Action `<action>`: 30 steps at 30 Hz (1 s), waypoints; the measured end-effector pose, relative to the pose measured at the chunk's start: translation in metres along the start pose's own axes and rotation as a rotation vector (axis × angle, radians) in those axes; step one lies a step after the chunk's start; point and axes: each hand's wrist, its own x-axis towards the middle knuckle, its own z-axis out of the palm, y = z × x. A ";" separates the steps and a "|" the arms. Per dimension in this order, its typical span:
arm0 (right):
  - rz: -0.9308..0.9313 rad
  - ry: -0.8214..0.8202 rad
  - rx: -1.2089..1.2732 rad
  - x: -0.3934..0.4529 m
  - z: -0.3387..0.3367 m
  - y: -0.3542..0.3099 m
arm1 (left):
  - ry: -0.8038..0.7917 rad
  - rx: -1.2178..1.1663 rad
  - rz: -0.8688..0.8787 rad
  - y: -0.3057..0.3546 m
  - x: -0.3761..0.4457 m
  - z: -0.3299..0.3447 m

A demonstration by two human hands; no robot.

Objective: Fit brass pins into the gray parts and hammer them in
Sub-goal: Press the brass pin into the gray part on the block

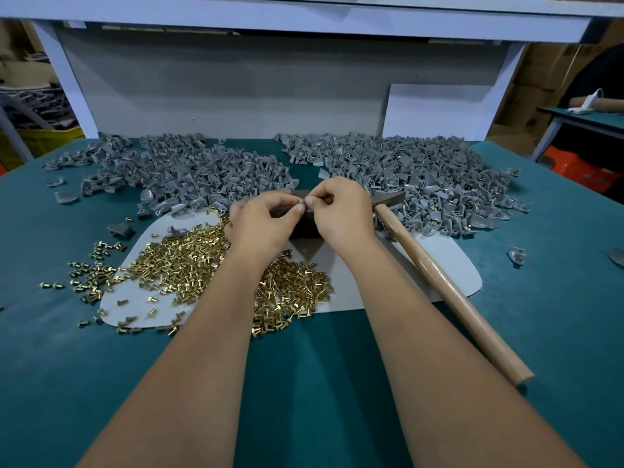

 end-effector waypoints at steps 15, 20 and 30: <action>0.052 0.029 0.215 -0.002 -0.010 0.005 | -0.029 -0.122 -0.027 -0.002 0.003 0.000; 0.021 0.013 0.187 -0.001 -0.010 0.008 | -0.029 -0.110 -0.031 -0.001 0.003 0.000; -0.014 -0.070 0.069 -0.021 -0.032 0.004 | 0.049 0.029 -0.044 0.006 -0.002 0.000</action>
